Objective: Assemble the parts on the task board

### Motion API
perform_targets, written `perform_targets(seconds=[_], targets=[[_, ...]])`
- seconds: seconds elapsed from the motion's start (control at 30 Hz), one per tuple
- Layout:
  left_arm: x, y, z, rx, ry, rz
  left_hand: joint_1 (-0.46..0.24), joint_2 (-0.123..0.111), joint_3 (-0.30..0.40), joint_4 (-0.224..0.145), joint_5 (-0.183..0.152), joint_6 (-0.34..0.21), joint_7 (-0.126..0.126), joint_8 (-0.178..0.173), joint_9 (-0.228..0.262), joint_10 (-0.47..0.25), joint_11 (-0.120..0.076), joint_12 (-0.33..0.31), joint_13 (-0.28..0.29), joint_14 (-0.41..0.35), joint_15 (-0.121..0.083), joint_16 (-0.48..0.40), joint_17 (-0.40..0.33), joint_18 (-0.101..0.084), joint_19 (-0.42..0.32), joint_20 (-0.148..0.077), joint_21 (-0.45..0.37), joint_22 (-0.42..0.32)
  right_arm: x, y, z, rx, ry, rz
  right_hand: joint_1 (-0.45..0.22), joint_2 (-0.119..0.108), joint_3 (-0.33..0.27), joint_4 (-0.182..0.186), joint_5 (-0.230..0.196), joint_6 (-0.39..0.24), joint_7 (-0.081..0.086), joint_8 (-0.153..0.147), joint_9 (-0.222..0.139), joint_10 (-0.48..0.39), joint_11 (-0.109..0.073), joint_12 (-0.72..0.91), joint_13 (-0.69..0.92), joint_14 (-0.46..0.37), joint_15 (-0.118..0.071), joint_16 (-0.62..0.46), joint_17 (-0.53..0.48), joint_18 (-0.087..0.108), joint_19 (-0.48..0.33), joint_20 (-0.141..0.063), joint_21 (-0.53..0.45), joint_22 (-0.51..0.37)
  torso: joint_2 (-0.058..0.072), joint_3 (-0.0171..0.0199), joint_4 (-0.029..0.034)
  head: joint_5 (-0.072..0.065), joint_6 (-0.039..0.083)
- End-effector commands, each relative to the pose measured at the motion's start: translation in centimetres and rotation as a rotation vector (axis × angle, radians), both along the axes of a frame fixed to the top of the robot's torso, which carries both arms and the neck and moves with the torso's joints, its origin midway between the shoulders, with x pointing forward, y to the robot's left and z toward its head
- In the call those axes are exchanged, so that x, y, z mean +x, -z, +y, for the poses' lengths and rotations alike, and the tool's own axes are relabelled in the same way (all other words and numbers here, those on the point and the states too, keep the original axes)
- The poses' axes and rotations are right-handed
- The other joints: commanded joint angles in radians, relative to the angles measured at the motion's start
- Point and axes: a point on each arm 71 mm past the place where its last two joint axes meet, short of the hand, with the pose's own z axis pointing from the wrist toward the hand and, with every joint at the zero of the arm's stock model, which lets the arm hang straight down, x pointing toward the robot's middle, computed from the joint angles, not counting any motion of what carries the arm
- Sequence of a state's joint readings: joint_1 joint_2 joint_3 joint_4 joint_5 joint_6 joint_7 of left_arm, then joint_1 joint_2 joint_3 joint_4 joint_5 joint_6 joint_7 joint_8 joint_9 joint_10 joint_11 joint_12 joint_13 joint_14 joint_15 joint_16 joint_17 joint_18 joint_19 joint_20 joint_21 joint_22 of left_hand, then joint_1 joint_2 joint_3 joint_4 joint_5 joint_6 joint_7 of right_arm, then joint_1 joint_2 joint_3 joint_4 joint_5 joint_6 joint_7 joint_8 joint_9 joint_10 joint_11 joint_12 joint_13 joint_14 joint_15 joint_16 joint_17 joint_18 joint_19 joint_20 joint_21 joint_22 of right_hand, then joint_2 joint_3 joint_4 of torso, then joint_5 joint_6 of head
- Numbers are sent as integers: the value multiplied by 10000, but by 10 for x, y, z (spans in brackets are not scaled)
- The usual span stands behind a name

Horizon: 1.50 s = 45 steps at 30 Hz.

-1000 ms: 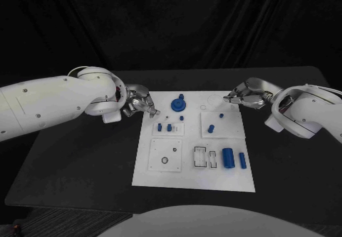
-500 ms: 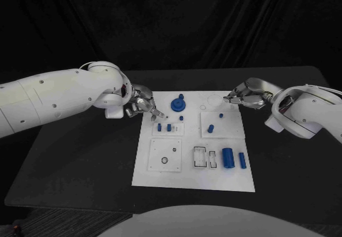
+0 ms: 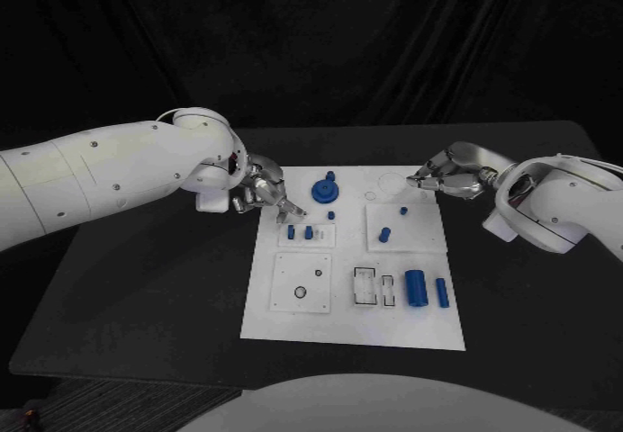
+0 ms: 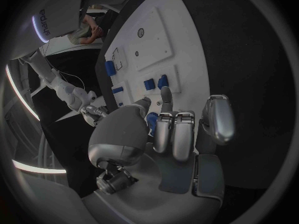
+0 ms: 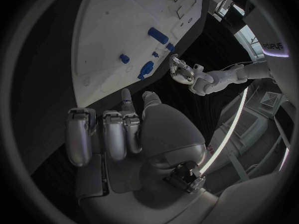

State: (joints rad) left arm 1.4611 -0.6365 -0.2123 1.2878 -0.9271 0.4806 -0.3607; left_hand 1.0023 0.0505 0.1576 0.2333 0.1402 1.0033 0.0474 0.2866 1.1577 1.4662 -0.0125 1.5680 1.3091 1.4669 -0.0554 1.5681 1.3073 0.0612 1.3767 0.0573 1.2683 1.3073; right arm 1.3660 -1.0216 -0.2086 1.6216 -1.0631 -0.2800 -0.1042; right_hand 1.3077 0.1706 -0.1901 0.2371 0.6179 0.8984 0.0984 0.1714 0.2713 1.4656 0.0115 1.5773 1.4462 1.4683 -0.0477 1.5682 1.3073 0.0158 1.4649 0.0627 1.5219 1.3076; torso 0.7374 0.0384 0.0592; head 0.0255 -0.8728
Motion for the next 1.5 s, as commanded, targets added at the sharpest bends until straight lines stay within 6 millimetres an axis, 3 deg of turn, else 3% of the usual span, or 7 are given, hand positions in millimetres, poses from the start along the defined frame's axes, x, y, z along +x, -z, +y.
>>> perform_targets(seconds=[0.03,0.13,0.83,1.5], targets=[[0,0,-1,208,268,199,8,30,-14,-42,104,61,-10,-6,27,1046,1,28,2617,1039,36,27,2635,108,2,38,-44,1678,0,1,0,-63,105,99,82,0,77,7,58,87,4,-41,-13,1052,-41,-65,1246,1025,-58,26,2635,-7,737,-49,-19,2432,-3,8,-2,-15,2],[1,0,-1,261,277,205,116,61,8,-134,323,61,-21,-11,56,1046,-13,28,2617,1039,27,27,2635,112,-9,34,-64,1674,0,1,-1,-60,118,90,89,-2,83,2,64,88,3,-42,-14,1052,-41,-65,1246,1025,-58,26,2635,-8,739,-49,-16,2433,-2,9,-6,-24,2],[1,2,-5,662,553,66,144,147,48,-184,650,116,-42,-20,74,1046,-24,28,2617,1039,18,27,2635,122,-38,27,-114,1661,0,1,1,-49,91,72,135,-7,125,-27,101,94,3,-47,-16,1052,-40,-65,1246,1025,-57,26,2635,-5,733,-49,-26,2429,-1,5,-2,-6,2],[-1,7,-10,650,651,155,165,167,145,-301,1008,64,16,-515,-311,1046,12,28,2617,1039,37,27,2635,136,-97,37,-213,1636,0,1,1,-44,68,69,151,-13,142,-38,115,96,5,-51,-18,1052,-38,-65,1246,1025,-56,26,2635,-4,732,-49,-27,2429,0,9,-2,-4,2]])
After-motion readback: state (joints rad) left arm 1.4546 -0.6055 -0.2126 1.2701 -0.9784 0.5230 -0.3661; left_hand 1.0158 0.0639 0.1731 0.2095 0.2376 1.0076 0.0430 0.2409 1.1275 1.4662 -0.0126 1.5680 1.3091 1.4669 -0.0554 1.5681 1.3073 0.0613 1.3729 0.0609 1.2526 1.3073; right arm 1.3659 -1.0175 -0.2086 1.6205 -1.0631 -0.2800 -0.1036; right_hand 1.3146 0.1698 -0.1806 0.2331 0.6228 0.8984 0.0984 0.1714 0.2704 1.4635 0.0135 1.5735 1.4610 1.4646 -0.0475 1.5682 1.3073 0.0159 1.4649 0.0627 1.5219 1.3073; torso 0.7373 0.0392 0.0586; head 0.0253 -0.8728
